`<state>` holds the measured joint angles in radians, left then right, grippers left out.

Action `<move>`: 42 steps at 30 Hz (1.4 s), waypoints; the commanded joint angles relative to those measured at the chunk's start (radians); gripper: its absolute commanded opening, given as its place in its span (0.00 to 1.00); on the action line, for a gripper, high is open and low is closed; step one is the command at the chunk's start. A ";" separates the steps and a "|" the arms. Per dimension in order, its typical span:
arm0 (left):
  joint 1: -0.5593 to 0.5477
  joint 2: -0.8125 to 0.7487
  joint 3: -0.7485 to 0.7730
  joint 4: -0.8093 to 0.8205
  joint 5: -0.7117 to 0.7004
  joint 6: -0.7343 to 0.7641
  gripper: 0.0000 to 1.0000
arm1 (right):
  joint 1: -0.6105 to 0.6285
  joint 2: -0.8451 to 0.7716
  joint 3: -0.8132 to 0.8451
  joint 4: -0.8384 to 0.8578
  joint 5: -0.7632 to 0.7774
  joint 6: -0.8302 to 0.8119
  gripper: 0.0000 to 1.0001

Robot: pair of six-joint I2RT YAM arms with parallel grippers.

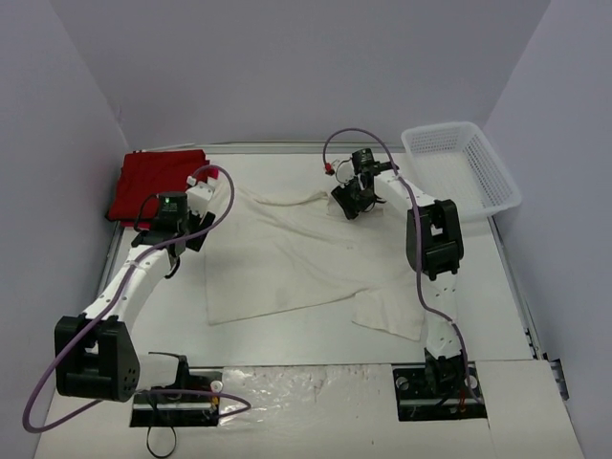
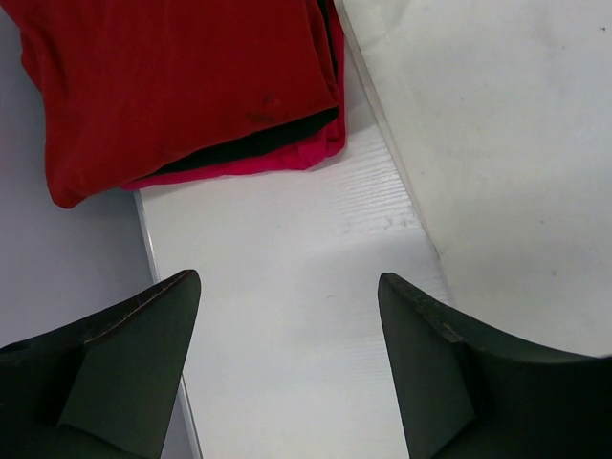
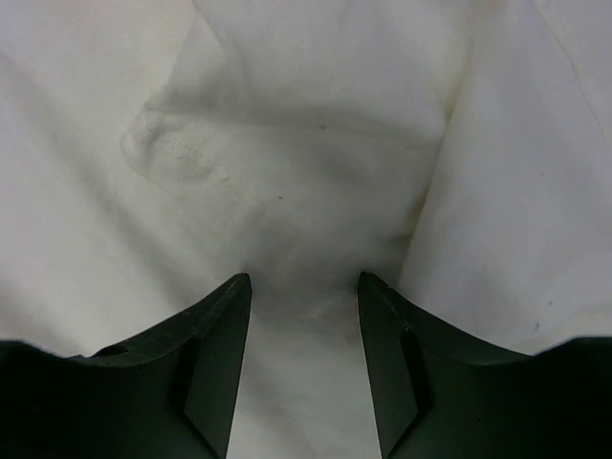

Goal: Fold and stack the t-shirts
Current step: Flatten out the tshirt

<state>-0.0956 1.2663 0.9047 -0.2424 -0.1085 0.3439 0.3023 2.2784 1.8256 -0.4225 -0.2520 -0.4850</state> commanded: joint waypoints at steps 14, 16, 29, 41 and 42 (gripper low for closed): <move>0.008 0.018 0.013 0.011 0.026 -0.016 0.74 | 0.000 -0.037 0.006 -0.032 0.033 0.002 0.18; 0.008 0.015 0.016 0.003 0.029 -0.016 0.74 | -0.006 -0.075 -0.020 -0.033 0.031 -0.001 0.18; 0.008 0.001 0.025 -0.021 0.049 -0.017 0.74 | -0.019 -0.116 -0.058 -0.036 0.020 0.010 0.06; 0.008 0.042 0.025 -0.011 0.049 -0.010 0.74 | -0.017 -0.059 -0.026 -0.044 0.003 -0.003 0.30; 0.008 0.044 0.025 -0.009 0.049 -0.008 0.74 | -0.017 -0.051 -0.016 -0.045 0.005 -0.001 0.30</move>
<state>-0.0948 1.3075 0.9047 -0.2508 -0.0666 0.3374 0.2886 2.2082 1.7664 -0.4316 -0.2371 -0.4782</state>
